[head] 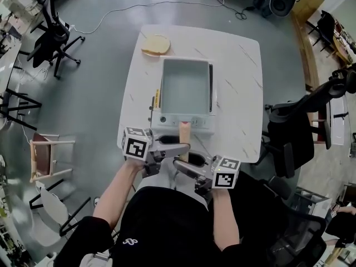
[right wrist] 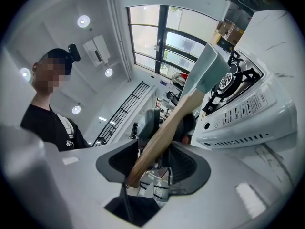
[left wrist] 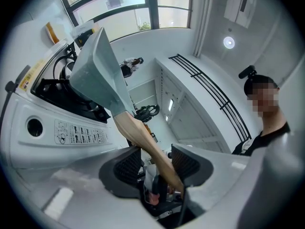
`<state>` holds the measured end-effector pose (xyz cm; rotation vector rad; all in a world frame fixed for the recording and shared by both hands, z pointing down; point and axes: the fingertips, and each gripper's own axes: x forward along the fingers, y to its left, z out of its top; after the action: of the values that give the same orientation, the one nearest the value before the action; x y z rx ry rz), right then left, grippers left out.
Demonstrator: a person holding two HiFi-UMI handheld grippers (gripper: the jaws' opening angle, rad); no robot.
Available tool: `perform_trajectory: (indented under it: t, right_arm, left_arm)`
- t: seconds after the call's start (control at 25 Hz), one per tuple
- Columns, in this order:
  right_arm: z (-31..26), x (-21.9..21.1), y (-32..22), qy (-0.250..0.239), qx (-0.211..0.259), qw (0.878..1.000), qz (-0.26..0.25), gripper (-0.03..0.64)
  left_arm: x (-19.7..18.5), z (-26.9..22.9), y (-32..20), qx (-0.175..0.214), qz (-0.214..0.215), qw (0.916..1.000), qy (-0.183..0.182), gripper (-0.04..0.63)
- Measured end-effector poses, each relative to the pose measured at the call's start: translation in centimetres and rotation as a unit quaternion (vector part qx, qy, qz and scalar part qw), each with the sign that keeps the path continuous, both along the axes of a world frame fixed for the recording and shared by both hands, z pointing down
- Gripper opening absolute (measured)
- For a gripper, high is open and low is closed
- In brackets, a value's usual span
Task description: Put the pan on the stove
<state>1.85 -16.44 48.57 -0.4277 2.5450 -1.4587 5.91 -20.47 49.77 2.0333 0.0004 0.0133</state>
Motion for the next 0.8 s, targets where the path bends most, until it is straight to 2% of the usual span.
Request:
perform_trajectory:
  t: [0.8]
  right_arm:
    - [2.6, 0.3, -4.0, 0.007, -0.024, 1.0, 0.015, 0.204]
  left_arm:
    - [0.4, 3.0, -3.8, -0.025, 0.011, 0.9996, 0.006, 0.206]
